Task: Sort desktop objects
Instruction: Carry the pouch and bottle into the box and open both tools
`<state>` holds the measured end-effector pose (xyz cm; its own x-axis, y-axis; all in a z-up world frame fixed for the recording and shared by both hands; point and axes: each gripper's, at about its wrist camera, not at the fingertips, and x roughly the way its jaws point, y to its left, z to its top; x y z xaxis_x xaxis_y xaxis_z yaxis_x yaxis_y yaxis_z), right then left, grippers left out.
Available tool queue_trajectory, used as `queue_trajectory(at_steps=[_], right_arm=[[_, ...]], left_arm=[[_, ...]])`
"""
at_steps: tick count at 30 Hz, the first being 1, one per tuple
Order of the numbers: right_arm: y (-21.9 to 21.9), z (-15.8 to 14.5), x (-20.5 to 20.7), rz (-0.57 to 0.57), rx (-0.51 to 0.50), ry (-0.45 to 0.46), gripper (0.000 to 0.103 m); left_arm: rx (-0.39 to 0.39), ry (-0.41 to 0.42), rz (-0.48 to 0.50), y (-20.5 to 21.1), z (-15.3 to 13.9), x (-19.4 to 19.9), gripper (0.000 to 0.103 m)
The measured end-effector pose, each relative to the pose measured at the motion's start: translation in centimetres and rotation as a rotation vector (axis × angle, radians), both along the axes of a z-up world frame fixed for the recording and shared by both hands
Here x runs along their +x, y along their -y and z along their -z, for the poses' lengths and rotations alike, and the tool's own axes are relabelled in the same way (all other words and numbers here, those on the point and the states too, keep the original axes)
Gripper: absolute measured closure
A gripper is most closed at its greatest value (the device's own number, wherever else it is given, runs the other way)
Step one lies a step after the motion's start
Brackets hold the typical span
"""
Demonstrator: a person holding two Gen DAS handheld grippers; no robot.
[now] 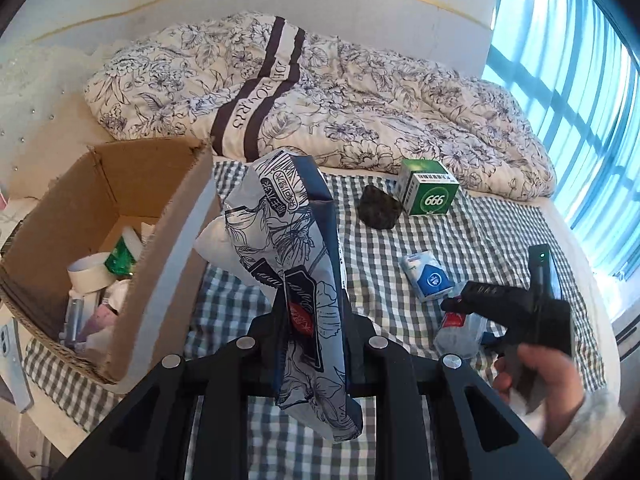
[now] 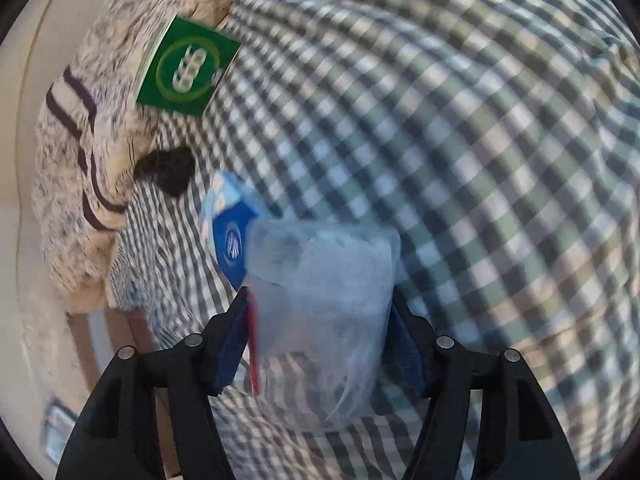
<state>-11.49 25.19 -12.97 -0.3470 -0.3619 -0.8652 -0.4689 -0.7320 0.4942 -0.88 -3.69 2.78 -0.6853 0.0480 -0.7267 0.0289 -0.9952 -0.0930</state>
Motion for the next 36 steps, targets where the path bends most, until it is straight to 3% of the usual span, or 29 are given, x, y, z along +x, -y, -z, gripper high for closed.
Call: queue_trajectory(at_steps=[6, 10, 13, 16, 21, 27, 29, 30, 31, 33, 36], right_arm=[[3.6, -3.8, 2.3, -0.111, 0.118, -0.158, 0.042], [8.0, -10.7, 4.2, -0.238, 0.201, -0.319, 0.042], [12.7, -15.7, 5.3, -0.373, 0.178, -0.418, 0.042], [18.1, -18.7, 5.6, -0.465, 0.113, -0.480, 0.042], [26.3, -19.0, 5.4, -0.557, 0.073, -0.487, 0.042], [32.7, -18.0, 3.6, -0.606, 0.047, -0.466, 0.042], [34.1, -17.7, 2.9, -0.634, 0.067, -0.461, 0.041], [34.8, -17.5, 2.5, -0.639, 0.089, -0.453, 0.041], [35.2, -17.4, 2.2, -0.635, 0.116, -0.444, 0.040], [35.7, -17.2, 1.9, -0.631, 0.151, -0.441, 0.039], [35.5, -17.4, 2.0, -0.635, 0.153, -0.468, 0.039]], left_arm=[[0.001, -0.065, -0.022, 2.6, -2.8, 1.3, 0.083], [0.025, -0.094, -0.072, 6.2, -4.8, 1.4, 0.083], [0.045, -0.091, -0.113, 9.5, -5.9, 1.0, 0.083], [0.043, -0.069, -0.150, 13.2, -6.4, 0.3, 0.083], [0.000, -0.007, -0.159, 17.3, -4.9, -0.4, 0.083], [-0.011, 0.031, -0.163, 20.2, -2.5, -0.8, 0.081], [-0.030, 0.026, -0.164, 20.8, -2.1, -0.9, 0.059], [-0.045, 0.016, -0.160, 20.9, -2.0, -1.0, 0.018], [-0.065, 0.005, -0.168, 20.9, -2.0, -1.0, 0.000], [-0.107, -0.044, -0.173, 20.6, -2.3, -0.7, 0.000], [-0.088, -0.051, -0.146, 20.3, -2.4, -0.6, 0.000]])
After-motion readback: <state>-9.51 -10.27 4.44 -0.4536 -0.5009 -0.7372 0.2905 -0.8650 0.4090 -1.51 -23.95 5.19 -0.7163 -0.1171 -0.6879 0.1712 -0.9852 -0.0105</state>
